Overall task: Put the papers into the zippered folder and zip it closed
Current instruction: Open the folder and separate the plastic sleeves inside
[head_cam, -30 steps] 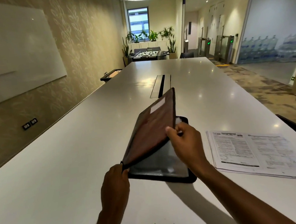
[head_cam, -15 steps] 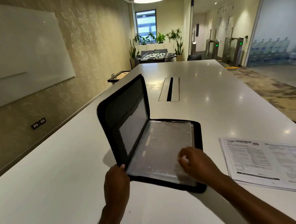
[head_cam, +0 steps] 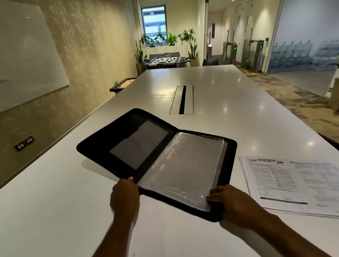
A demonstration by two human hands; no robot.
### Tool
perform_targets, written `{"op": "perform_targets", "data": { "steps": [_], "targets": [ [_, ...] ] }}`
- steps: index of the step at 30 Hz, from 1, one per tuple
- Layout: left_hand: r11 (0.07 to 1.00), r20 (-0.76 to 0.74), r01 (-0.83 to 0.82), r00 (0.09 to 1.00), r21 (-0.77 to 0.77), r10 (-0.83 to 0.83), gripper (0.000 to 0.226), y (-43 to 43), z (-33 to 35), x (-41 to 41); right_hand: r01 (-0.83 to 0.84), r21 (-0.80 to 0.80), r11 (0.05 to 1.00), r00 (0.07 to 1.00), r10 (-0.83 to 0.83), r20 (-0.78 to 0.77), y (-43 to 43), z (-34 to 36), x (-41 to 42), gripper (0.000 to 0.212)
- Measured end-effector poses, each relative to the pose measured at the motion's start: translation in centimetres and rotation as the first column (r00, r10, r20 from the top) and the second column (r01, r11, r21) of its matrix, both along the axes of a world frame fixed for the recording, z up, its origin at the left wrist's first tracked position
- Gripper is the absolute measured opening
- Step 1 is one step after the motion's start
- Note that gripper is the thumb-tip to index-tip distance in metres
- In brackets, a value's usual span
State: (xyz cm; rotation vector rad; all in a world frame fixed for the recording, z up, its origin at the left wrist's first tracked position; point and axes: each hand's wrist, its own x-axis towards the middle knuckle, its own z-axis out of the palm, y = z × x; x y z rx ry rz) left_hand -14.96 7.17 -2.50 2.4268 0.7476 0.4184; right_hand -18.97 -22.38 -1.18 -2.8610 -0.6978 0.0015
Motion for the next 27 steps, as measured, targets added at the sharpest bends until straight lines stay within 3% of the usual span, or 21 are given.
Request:
{"op": "perform_targets", "data": {
  "steps": [6, 10, 14, 17, 21, 27],
  "targets": [
    [1.000, -0.046, -0.017, 0.999, -0.017, 0.016, 0.045, -0.8, 0.5, 0.0, -0.029, 0.002, 1.000, 0.999, 0.029, -0.039, -0.2, -0.3, -0.5, 0.060],
    [0.997, -0.106, -0.033, 0.994, -0.073, 0.025, 0.052, -1.4, 1.0, 0.0, -0.077, 0.057, 0.995, 0.996, 0.079, -0.040, -0.4, -0.7, -0.6, 0.055],
    [0.999, -0.103, 0.027, 0.994, 0.041, -0.023, 0.038, -1.5, 0.3, -0.3, -0.133, 0.129, 0.983, 0.991, 0.134, 0.003, 0.1, -1.2, -1.2, 0.040],
    [0.998, -0.074, 0.028, 0.997, -0.054, -0.032, 0.030, -2.0, 0.6, -0.2, -0.162, 0.154, 0.975, 0.987, 0.158, 0.042, 1.2, -1.7, -1.5, 0.030],
    [0.991, -0.067, 0.115, 0.991, -0.070, -0.120, 0.027, -2.5, 1.3, -0.1, -0.170, 0.256, 0.952, 0.978, 0.130, 0.165, 3.8, -2.9, -2.9, 0.022],
    [0.990, -0.050, 0.111, 0.992, -0.086, -0.116, 0.037, -4.0, 2.4, -1.7, -0.149, 0.354, 0.923, 0.989, 0.134, 0.066, 4.1, -2.2, -2.2, 0.040]
  ]
}}
